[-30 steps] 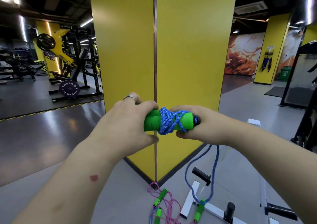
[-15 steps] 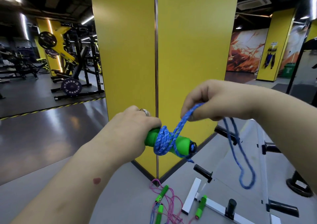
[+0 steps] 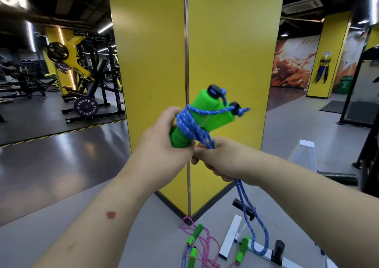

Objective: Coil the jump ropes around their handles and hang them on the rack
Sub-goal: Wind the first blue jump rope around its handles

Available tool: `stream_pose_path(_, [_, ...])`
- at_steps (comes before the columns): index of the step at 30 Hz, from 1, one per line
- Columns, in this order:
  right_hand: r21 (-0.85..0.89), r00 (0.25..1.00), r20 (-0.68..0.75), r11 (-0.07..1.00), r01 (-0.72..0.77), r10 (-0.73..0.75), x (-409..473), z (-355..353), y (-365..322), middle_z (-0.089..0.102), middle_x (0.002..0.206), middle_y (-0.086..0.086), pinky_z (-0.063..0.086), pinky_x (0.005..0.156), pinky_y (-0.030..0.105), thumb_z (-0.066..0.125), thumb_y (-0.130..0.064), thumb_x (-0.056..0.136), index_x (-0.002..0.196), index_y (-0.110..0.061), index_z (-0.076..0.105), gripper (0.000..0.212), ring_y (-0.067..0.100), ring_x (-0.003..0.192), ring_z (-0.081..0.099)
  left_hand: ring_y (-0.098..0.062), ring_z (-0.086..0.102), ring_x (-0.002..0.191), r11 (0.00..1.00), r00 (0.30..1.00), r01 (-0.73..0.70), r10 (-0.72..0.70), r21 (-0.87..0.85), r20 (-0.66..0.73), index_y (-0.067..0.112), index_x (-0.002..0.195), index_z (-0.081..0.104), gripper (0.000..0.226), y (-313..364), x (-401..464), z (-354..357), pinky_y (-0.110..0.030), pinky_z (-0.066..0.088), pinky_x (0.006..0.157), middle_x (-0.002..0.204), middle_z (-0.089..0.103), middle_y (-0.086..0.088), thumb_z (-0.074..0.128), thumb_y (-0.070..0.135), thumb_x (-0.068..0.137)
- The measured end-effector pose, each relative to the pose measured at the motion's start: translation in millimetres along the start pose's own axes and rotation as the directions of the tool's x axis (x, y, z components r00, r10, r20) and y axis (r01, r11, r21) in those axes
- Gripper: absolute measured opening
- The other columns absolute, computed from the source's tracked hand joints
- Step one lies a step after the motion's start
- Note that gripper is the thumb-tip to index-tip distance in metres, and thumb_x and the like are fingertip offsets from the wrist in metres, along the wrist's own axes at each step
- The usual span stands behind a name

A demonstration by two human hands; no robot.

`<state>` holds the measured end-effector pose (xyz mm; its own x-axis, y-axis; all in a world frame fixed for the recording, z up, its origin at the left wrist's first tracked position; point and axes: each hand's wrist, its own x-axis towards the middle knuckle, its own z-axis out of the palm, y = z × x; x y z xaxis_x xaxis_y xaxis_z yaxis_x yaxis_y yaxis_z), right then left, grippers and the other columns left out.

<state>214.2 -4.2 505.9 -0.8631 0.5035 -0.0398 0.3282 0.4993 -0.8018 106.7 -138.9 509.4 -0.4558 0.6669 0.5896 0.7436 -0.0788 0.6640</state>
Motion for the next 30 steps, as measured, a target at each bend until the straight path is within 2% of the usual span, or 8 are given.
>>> stream_pose_path(4, [-0.311,0.989,-0.13,0.95,0.03,-0.073,-17.9,3.9,-1.9,0.044,0.062,-0.001,0.032,0.047,0.025,0.048,-0.039,0.099,0.086,-0.013,0.056,0.03,0.016,0.05,0.038,-0.01,0.059,0.071,0.981,0.996,0.086,-0.083,0.175,-0.029,0.046,0.107,0.054,0.03,-6.7,-2.1,7.8,-0.034,0.048,0.062,0.084,0.065,0.014,0.068,0.028,0.087])
stream_pose_path(10, [-0.502,0.955,-0.215,0.862,0.07,-0.203,-38.9,-6.5,-5.2,0.048,0.065,0.002,0.038,0.053,0.033,0.043,-0.034,0.097,0.074,-0.016,0.043,0.029,0.021,0.056,0.044,-0.026,0.056,0.084,0.901,0.987,0.158,-0.146,0.404,-0.06,0.041,0.111,0.047,0.028,4.0,-1.9,14.6,-0.041,0.05,0.073,0.083,0.059,0.006,0.062,0.032,0.089])
stream_pose_path(15, [-0.64,0.93,-0.21,0.762,0.101,-0.3,-55.6,-11.0,-6.4,0.05,0.064,0.002,0.034,0.051,0.033,0.039,-0.034,0.1,0.076,-0.015,0.047,0.031,0.021,0.057,0.046,-0.026,0.058,0.08,0.859,0.974,0.221,-0.222,0.462,-0.054,0.031,0.104,0.044,0.028,8.3,1.3,20.7,-0.038,0.047,0.066,0.081,0.06,0.005,0.062,0.048,0.09])
stream_pose_path(18, [-0.685,0.907,-0.227,0.72,0.11,-0.355,-60.8,-14.3,-5.2,0.055,0.066,0.001,0.041,0.054,0.036,0.035,-0.034,0.1,0.082,-0.018,0.054,0.031,0.021,0.065,0.054,-0.022,0.069,0.077,0.895,0.9,0.423,-0.433,0.141,0.051,0.033,0.104,0.049,0.04,6.2,6.0,22.7,-0.036,0.055,0.064,0.09,0.066,0.002,0.069,0.061,0.084])
stream_pose_path(20, [-0.716,0.903,-0.225,0.69,0.102,-0.366,-61.4,-16.8,-2.9,0.055,0.065,0.001,0.043,0.055,0.035,0.033,-0.032,0.1,0.088,-0.019,0.059,0.031,0.02,0.066,0.054,-0.022,0.068,0.076,0.823,0.824,0.56,-0.541,-0.092,0.17,0.031,0.111,0.052,0.053,7.0,6.4,22.9,-0.033,0.055,0.064,0.095,0.067,0.0,0.068,0.072,0.081])
stream_pose_path(23, [-0.764,0.893,-0.21,0.637,0.104,-0.398,-60.0,-16.1,1.7,0.045,0.058,0.001,0.032,0.047,0.033,0.035,-0.028,0.099,0.074,-0.019,0.047,0.03,0.018,0.055,0.043,-0.023,0.059,0.074,0.727,0.763,0.644,-0.589,-0.238,0.266,0.025,0.116,0.055,0.064,5.0,8.3,22.8,-0.032,0.053,0.062,0.094,0.062,-0.005,0.056,0.08,0.083])
stream_pose_path(27, [-0.816,0.889,-0.195,0.571,0.088,-0.415,-57.8,-13.2,1.8,0.042,0.058,0.002,0.027,0.047,0.032,0.035,-0.029,0.1,0.069,-0.018,0.034,0.032,0.018,0.053,0.038,-0.024,0.046,0.072,0.54,0.714,0.7,-0.542,-0.468,0.444,0.018,0.108,0.056,0.032,5.6,8.8,19.0,-0.033,0.045,0.065,0.092,0.047,-0.008,0.055,0.047,0.094])
stream_pose_path(30, [-0.831,0.905,-0.183,0.552,0.067,-0.385,-56.6,-13.1,2.8,0.046,0.061,0.001,0.029,0.048,0.031,0.034,-0.03,0.101,0.069,-0.02,0.035,0.033,0.018,0.055,0.042,-0.025,0.054,0.071,0.463,0.735,0.677,-0.463,-0.573,0.495,0.014,0.113,0.056,0.03,5.9,10.3,12.4,-0.034,0.048,0.066,0.086,0.054,-0.009,0.052,0.038,0.096])
